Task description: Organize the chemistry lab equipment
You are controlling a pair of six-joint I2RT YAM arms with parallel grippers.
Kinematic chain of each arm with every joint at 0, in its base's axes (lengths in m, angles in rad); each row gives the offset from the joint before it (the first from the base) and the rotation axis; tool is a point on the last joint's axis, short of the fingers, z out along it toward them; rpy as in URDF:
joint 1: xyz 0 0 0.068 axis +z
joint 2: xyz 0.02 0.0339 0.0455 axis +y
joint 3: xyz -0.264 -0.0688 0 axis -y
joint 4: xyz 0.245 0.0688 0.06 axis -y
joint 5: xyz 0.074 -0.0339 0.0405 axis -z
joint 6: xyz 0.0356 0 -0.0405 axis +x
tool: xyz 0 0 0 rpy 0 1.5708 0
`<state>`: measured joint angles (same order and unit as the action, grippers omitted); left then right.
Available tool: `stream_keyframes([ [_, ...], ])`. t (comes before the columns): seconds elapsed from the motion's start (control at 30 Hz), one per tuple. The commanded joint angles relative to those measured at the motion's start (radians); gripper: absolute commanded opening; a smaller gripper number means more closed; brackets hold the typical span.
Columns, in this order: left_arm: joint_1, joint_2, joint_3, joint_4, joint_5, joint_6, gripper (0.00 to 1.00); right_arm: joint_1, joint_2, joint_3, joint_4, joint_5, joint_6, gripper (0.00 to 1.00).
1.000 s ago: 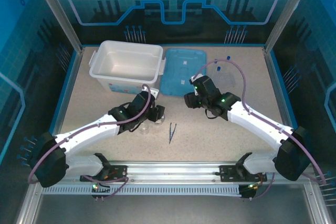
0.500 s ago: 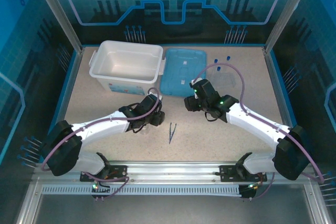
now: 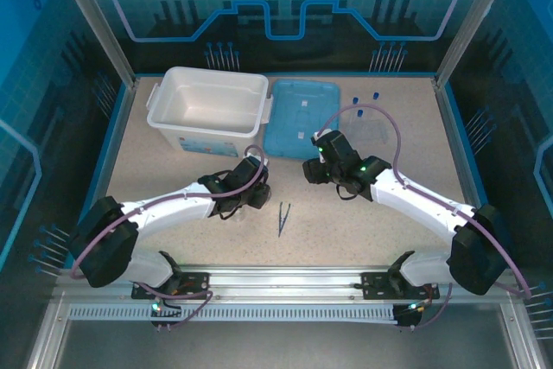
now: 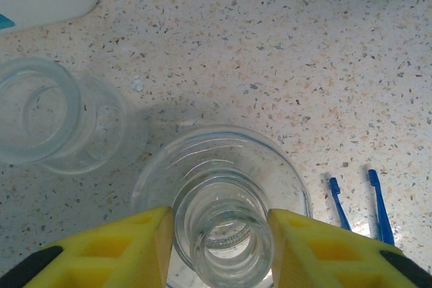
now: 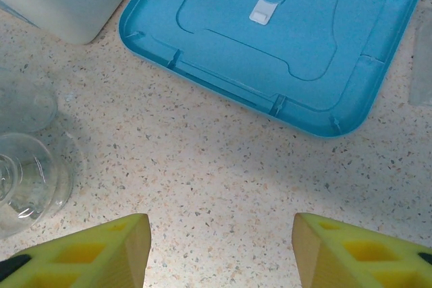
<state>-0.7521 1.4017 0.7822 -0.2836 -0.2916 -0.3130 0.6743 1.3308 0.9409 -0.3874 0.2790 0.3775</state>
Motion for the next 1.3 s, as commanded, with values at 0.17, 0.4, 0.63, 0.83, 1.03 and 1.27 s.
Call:
stream_keyframes([
  [0.17,-0.006,0.013,0.038,0.004,-0.011,0.012,0.41,0.016,-0.002,-0.010,0.005,-0.008,0.018,0.58],
  [0.4,-0.007,0.022,0.051,0.010,-0.010,0.017,0.39,0.015,0.001,-0.007,0.004,-0.009,0.017,0.57],
  [0.63,-0.007,0.036,0.060,0.009,-0.009,0.019,0.36,0.015,-0.001,-0.008,0.001,-0.009,0.020,0.57],
  [0.83,-0.006,0.026,0.056,-0.001,-0.018,0.023,0.35,0.014,0.000,-0.005,0.000,-0.006,0.017,0.56],
  [1.03,-0.006,0.028,0.055,-0.002,-0.018,0.025,0.25,0.014,0.007,0.001,0.000,-0.009,0.020,0.56],
  [1.27,-0.008,0.009,0.072,-0.023,-0.019,0.042,0.15,0.015,-0.001,0.002,-0.005,-0.004,0.020,0.56],
])
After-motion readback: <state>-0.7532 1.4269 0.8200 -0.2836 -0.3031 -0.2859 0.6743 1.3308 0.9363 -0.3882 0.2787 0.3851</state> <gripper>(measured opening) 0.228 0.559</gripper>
